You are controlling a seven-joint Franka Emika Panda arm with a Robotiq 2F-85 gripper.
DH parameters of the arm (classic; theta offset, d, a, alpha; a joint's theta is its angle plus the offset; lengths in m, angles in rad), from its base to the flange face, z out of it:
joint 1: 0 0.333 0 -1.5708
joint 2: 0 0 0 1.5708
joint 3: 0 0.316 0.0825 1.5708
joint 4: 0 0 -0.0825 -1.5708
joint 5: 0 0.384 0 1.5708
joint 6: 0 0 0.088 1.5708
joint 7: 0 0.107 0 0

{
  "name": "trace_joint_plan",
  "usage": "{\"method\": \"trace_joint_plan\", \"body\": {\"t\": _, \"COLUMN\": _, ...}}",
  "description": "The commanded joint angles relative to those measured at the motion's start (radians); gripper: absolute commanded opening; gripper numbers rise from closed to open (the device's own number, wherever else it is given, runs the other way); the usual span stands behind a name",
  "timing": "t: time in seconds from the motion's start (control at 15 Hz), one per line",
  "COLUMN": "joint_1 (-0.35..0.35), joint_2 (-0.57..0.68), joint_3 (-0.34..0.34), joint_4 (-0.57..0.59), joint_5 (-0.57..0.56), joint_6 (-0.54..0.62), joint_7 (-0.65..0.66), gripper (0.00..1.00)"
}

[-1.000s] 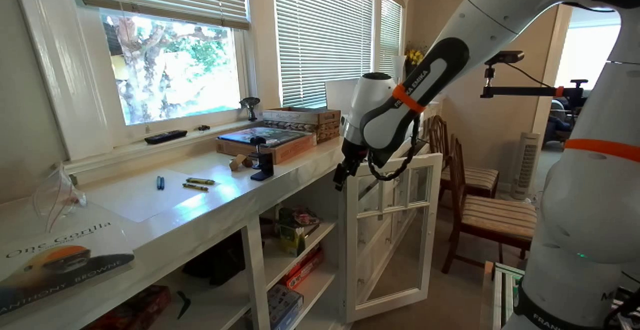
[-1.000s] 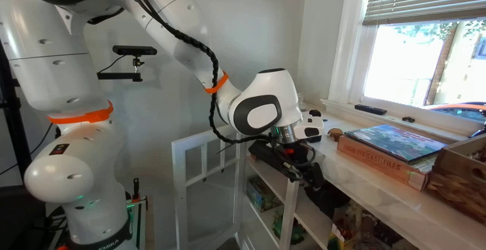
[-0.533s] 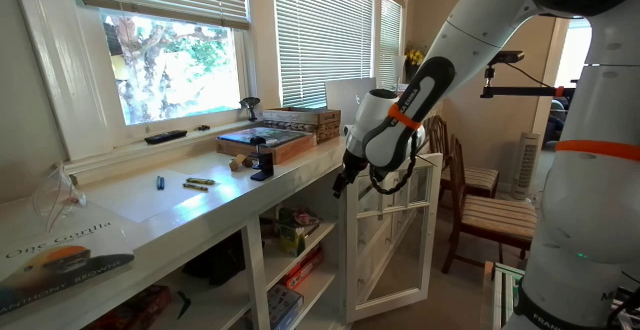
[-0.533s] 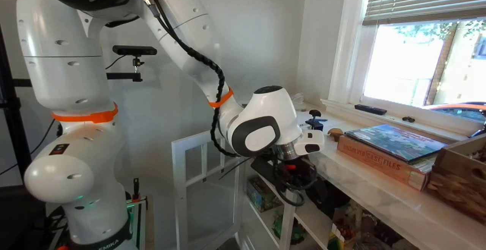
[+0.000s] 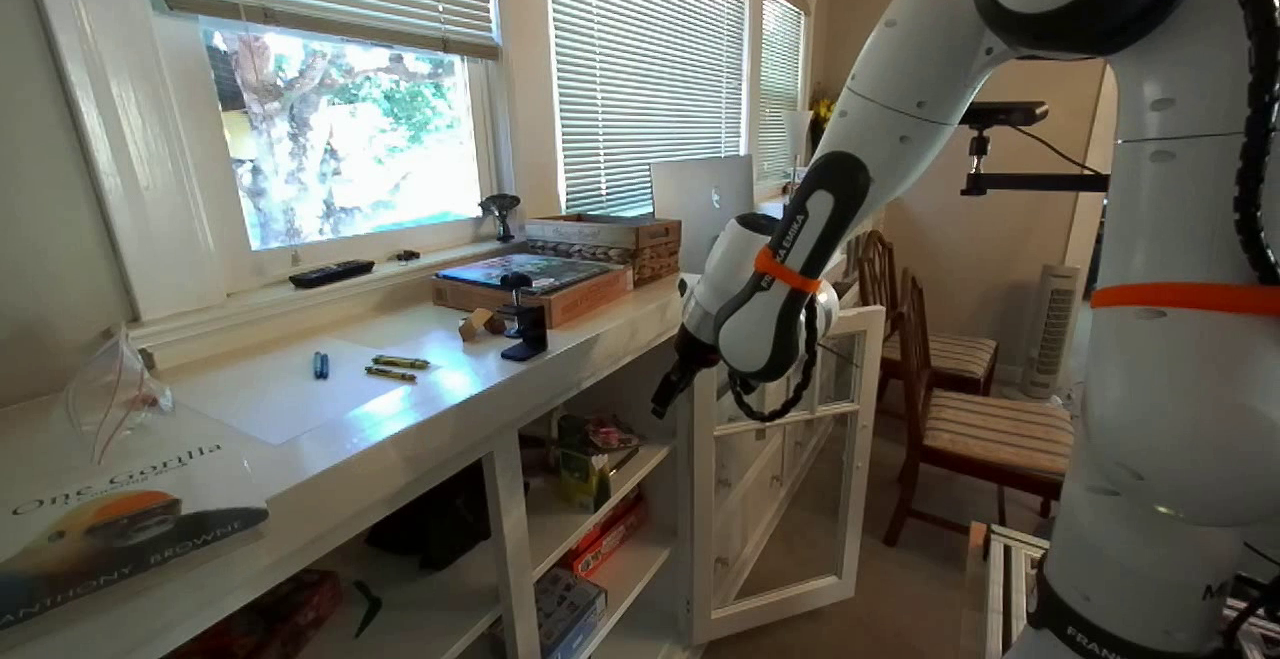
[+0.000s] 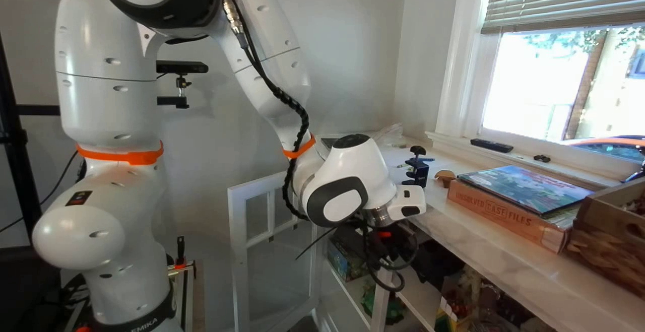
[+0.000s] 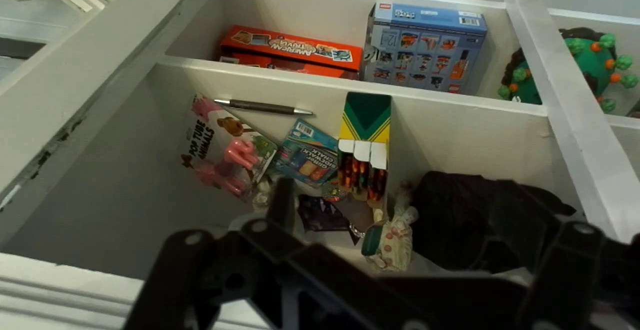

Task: Pick up the green box in the shelf and put it on the table

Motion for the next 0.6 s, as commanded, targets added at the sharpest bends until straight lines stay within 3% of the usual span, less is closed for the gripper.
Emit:
{"method": "trace_joint_plan", "body": {"t": 0.0, "joint_1": 0.009, "joint_2": 0.011, "joint_3": 0.005, "joint_4": 0.001, "joint_5": 0.005, "joint_6": 0.009, "joint_7": 0.002, "gripper": 1.0}}
{"method": "trace_joint_plan", "body": {"t": 0.53, "joint_1": -0.021, "joint_2": 0.03, "joint_3": 0.056, "joint_4": 0.01, "joint_5": 0.015, "joint_6": 0.019, "joint_7": -0.002, "gripper": 1.0}}
